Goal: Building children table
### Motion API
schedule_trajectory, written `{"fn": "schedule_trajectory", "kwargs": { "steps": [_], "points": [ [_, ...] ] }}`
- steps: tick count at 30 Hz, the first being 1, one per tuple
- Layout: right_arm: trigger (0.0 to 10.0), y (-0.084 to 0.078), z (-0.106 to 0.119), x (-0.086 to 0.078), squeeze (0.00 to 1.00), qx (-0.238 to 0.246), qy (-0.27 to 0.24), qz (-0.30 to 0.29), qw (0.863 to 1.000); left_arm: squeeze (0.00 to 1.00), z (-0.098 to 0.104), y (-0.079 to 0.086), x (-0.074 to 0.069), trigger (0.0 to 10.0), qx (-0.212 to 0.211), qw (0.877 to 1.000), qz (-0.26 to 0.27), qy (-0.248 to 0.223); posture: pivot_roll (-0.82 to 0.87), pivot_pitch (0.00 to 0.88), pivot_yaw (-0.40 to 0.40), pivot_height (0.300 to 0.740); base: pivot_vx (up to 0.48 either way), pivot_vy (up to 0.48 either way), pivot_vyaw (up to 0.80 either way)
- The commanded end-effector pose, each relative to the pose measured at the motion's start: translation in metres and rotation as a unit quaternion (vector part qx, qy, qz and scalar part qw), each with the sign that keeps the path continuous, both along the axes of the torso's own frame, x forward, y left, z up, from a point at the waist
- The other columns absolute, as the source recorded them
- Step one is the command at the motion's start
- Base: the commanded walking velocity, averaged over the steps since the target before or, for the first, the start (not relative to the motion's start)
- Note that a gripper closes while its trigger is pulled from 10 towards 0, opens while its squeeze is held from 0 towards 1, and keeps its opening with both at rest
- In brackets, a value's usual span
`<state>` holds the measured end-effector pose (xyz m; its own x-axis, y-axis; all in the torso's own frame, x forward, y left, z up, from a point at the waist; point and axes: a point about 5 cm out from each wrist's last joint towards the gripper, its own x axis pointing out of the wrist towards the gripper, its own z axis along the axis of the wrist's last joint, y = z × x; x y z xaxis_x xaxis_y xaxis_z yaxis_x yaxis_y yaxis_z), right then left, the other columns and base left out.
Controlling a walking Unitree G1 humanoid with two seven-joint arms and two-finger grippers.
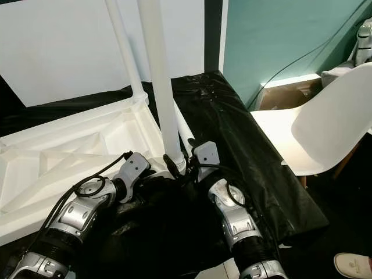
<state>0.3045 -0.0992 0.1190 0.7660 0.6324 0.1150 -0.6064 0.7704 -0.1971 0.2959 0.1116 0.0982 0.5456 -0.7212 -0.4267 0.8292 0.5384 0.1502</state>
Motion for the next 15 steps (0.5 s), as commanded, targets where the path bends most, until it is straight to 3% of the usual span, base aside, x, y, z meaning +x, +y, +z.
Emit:
{"fn": "schedule_trajectory", "kwargs": {
  "steps": [1,5,7,12,15],
  "points": [
    [10.0,-0.006,0.003,0.005,0.00,0.001,0.004,0.014,1.000,0.00,-0.024,0.005,-0.012,10.0,0.022,0.998,-0.013,0.058,-0.05,0.000,0.052,0.740,0.000,0.000,0.00],
    [10.0,-0.005,0.013,0.014,0.00,-0.007,0.024,0.108,0.994,0.00,-0.023,0.001,-0.012,10.0,0.017,0.998,-0.013,0.056,-0.05,0.000,0.045,0.740,0.000,0.000,0.00],
    [10.0,-0.005,0.013,0.014,0.00,-0.007,0.024,0.108,0.994,0.00,-0.023,0.001,-0.012,10.0,0.017,0.998,-0.013,0.056,-0.05,0.000,0.045,0.740,0.000,0.000,0.00],
    [10.0,0.006,0.020,0.017,0.00,-0.035,0.011,0.174,0.984,0.00,-0.024,-0.002,-0.014,10.0,0.015,0.998,-0.016,0.057,-0.06,0.000,0.048,0.740,0.000,0.000,0.00],
    [10.0,0.006,0.020,0.017,0.00,-0.035,0.011,0.174,0.984,0.00,-0.024,-0.002,-0.014,10.0,0.015,0.998,-0.016,0.057,-0.06,0.000,0.048,0.740,0.000,0.000,0.00]
  ]
}}
